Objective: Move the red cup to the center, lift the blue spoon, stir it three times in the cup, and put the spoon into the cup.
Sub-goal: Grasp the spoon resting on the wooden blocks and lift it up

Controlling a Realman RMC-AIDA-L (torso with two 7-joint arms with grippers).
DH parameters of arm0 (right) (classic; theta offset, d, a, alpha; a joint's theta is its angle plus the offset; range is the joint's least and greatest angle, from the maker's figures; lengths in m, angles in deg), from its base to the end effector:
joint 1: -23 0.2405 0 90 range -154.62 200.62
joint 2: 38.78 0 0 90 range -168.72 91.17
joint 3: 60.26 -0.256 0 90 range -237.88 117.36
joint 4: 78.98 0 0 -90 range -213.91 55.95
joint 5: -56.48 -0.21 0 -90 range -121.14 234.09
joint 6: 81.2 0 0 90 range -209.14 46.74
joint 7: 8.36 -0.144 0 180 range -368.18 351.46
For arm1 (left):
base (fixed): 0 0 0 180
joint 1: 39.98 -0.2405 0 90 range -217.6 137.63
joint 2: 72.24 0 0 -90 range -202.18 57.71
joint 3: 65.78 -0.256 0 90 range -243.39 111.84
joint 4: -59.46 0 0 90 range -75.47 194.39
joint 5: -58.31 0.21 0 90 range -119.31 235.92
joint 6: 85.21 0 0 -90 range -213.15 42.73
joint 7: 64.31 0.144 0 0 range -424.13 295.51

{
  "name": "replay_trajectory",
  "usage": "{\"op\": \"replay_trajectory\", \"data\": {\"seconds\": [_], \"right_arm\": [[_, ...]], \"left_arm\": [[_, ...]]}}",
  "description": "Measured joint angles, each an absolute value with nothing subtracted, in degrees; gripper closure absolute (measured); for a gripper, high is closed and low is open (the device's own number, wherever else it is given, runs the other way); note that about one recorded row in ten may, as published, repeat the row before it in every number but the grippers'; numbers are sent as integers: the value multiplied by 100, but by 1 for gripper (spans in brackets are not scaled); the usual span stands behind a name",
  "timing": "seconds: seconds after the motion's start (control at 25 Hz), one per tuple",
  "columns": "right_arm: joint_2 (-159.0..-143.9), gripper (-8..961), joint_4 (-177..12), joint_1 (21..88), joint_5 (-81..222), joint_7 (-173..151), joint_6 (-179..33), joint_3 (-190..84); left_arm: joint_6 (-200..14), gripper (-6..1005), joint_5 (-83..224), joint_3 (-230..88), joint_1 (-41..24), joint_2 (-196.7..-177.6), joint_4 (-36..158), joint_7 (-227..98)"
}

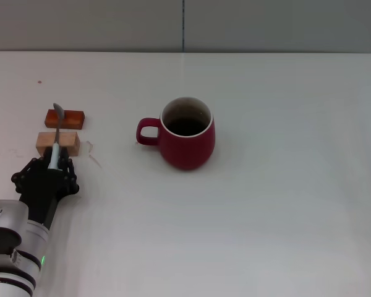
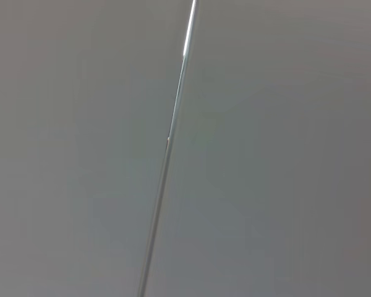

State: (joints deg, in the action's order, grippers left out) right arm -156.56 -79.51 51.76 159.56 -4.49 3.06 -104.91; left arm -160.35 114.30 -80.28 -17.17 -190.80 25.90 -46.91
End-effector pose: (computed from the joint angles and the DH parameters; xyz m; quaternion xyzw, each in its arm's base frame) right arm 0.3460 0.3275 0.0841 -0.5310 0.1055 0.2670 0.7973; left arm -0.3291 0.2401 -0.0871 -0.6893 -0.3228 -0.1968 0.6180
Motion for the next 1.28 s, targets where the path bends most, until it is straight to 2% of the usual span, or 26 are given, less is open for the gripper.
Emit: {"op": "replay_trajectory", "data": {"seconds": [0.32,0.96,1.28], "right_arm": [[-15677,270,-7951,5174,15957,-449,320,-10491],[-15698,270,-7945,5164,15957,-441,351,-10491],[-15698,270,-7933,5149,15957,-441,353,-10491]], "left_arm": [[-16034,788,11429,-8028,-1722,-19080,2605,-4691],[-16041,861,11437,-8028,-1722,-19080,2650,-4751],[-16095,861,11615,-8028,-1727,-19070,2650,-4779]]}}
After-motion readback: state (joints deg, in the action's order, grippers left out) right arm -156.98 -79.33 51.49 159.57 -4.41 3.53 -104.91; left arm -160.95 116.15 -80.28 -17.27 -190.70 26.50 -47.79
